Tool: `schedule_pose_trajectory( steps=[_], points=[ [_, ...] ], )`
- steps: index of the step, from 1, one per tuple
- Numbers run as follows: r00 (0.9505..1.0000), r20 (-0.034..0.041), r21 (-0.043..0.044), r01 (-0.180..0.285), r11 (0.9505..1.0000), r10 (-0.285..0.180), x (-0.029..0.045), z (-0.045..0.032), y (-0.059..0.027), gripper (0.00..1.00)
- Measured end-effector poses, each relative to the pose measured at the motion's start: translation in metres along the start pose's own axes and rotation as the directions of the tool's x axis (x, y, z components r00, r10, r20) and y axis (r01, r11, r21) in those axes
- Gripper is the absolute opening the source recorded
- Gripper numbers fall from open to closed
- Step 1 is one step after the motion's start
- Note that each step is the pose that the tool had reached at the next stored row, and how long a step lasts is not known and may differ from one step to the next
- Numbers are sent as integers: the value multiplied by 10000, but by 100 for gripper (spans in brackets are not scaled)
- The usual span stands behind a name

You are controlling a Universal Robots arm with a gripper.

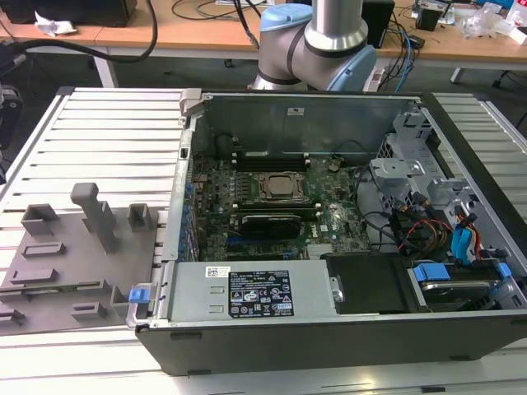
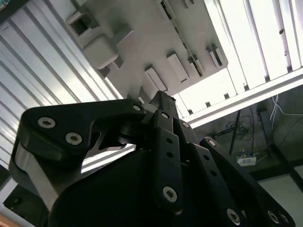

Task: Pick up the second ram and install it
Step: 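Pick up the second ram and move it above second insertion slot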

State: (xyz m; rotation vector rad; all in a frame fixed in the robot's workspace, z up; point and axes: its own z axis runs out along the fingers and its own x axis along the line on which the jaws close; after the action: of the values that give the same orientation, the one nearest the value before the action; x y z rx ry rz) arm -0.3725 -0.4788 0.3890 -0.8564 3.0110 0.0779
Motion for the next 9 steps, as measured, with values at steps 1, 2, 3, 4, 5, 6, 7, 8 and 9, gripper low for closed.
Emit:
schedule_pose_trajectory(
  steps=[1,2,3,4,5,6,7,8,9],
  points=[
    [9999,-6,-3,135,9999,-135,0,0,0,11],
    [9997,-11,-5,233,9997,-233,0,0,0,11],
    [9990,-20,-11,448,9990,-448,0,0,0,11],
    [9983,-26,-15,581,9983,-581,0,0,0,11],
    [9974,-32,-18,723,9974,-723,0,0,0,11],
    [9947,-45,-26,1024,9947,-1024,0,0,0,11],
    [9938,-49,-28,1108,9938,-1108,0,0,0,11],
    [9927,-54,-31,1204,9927,-1204,0,-1,0,11],
    [9907,-60,-36,1360,9907,-1360,0,0,0,11]
  ],
)
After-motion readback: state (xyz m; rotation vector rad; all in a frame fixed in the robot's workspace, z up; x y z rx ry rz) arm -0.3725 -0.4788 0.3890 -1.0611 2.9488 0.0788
